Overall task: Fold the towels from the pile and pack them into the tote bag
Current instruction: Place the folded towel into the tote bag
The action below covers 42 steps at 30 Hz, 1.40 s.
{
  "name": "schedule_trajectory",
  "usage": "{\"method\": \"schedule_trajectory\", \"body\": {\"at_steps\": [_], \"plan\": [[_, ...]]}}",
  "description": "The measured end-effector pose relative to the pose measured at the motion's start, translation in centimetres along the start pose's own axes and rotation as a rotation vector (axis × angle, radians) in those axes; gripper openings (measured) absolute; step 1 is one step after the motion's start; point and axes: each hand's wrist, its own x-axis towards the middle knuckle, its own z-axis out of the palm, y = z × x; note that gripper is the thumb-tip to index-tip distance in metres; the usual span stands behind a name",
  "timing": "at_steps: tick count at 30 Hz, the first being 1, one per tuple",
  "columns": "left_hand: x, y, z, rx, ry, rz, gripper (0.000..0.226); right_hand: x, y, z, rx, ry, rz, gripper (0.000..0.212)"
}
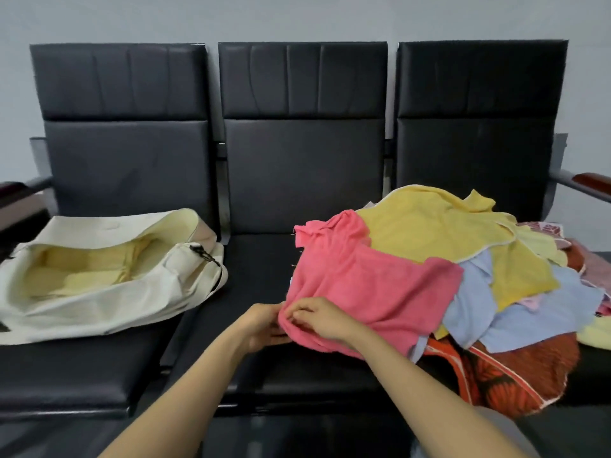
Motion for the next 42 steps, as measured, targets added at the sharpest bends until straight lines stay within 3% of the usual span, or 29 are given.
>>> {"method": "schedule_trajectory", "body": {"at_steps": [5, 9, 11, 15, 18, 20, 24, 27, 30, 33, 36, 39, 42], "plan": [[0.6, 0.0, -0.4, 0.048, 0.126, 0.009, 0.026, 0.5, 0.7, -1.6, -0.059, -0.007, -0.028, 0.024], [1.5, 0.9, -2.5, -0.111, 0.314, 0.093, 0.032, 0.1, 1.6, -3.1, -0.364, 0.028, -0.003, 0.026], [1.7, 1.6, -4.8, -0.096, 0.434, 0.199, 0.022, -0.4, 2.2, -3.7, -0.453, 0.003, 0.030, 0.030], [1.3, 1.9, -7.2, 0.162, 0.588, 0.364, 0.036, -0.7, 2.3, -4.4, -0.506, 0.044, 0.028, 0.041], [0.6, 1.1, -6.2, 0.682, 0.660, 0.516, 0.009, -0.5, 2.7, -4.9, -0.664, 0.188, 0.017, 0.034], [-0.2, 0.7, -5.0, 0.919, 0.612, 0.617, 0.005, -0.6, 3.2, -5.4, -0.733, 0.221, 0.047, 0.028], [-2.3, -1.0, -2.1, 0.933, 0.171, 0.524, 0.020, -1.8, 3.2, -5.8, -0.744, 0.078, 0.041, 0.013], [-2.9, -2.5, -0.6, 0.989, 0.033, 0.459, 0.028, -2.7, 3.2, -5.6, -0.697, -0.051, -0.023, 0.014], [-2.9, -3.3, 0.2, 1.072, 0.047, 0.424, 0.041, -3.6, 3.4, -5.4, -0.631, -0.203, 0.014, 0.028], [-3.1, -3.7, 1.1, 1.142, 0.114, 0.423, 0.054, -4.1, 3.7, -5.7, -0.637, -0.247, 0.028, 0.040], [-3.0, -4.2, 1.8, 1.237, 0.182, 0.442, 0.056, -4.2, 4.0, -5.3, -0.688, -0.201, -0.016, 0.018], [-2.7, -4.9, 2.2, 1.301, 0.237, 0.508, 0.056, -4.1, 3.8, -4.7, -0.695, -0.158, -0.024, 0.029], [-2.7, -5.1, 2.5, 1.283, 0.284, 0.541, 0.051, -4.2, 2.8, -4.5, -0.523, -0.028, -0.029, 0.014]]}}
